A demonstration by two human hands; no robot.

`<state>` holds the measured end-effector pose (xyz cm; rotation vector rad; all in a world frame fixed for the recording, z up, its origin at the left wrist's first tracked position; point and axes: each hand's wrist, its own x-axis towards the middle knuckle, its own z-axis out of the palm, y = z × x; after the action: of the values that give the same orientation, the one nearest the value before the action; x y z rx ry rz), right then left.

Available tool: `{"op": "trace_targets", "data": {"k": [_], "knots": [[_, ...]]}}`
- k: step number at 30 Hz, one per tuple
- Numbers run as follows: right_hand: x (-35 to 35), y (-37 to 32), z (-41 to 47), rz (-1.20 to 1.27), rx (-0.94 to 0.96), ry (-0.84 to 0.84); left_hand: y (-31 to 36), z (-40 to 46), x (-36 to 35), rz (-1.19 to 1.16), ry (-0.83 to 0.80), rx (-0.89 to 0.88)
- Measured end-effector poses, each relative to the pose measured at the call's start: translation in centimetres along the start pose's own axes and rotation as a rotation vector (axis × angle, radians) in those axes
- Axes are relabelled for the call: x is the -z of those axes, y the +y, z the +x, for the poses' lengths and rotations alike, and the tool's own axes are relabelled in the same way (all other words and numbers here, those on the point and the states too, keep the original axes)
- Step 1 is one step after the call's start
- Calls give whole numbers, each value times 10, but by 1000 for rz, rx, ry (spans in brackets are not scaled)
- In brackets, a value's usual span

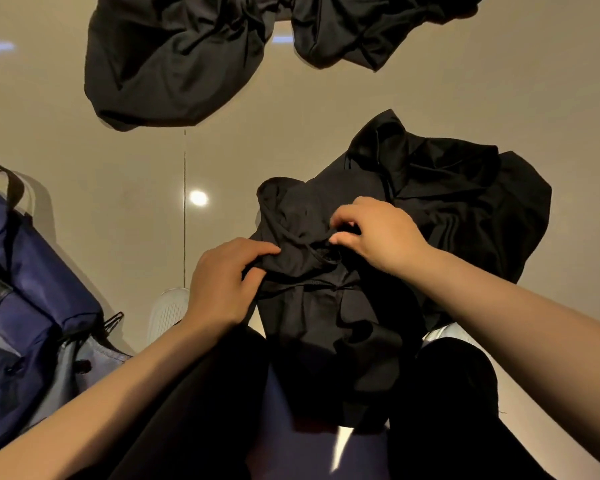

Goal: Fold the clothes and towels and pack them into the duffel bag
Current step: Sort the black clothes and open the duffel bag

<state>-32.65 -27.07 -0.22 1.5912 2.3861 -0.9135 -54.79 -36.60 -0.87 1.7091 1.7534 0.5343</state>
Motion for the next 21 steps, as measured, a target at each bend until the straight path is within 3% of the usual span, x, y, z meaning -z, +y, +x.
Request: {"op": "trace_targets", "data": {"k": [3,5,8,11,14,17,19,21], "knots": [[11,-3,-3,211,84,225,-4,-3,8,14,37,-44],[34,-5,-11,455,40,370,-15,-5,14,59,68,-51],[67,0,-24,612,-39,586,-29,1,25,77,108,12],[77,13,-17,702,-193,655,-35,16,34,101,91,57],[72,28,2,513,-342,495,-38,32,39,210,-24,92],[67,42,8,246,-361,365,-23,44,46,155,81,172],[65,40,1,56,-222,421,-1,55,45,98,173,116],[57,26,-11,-103,16,410,19,70,35,104,90,-1]]}}
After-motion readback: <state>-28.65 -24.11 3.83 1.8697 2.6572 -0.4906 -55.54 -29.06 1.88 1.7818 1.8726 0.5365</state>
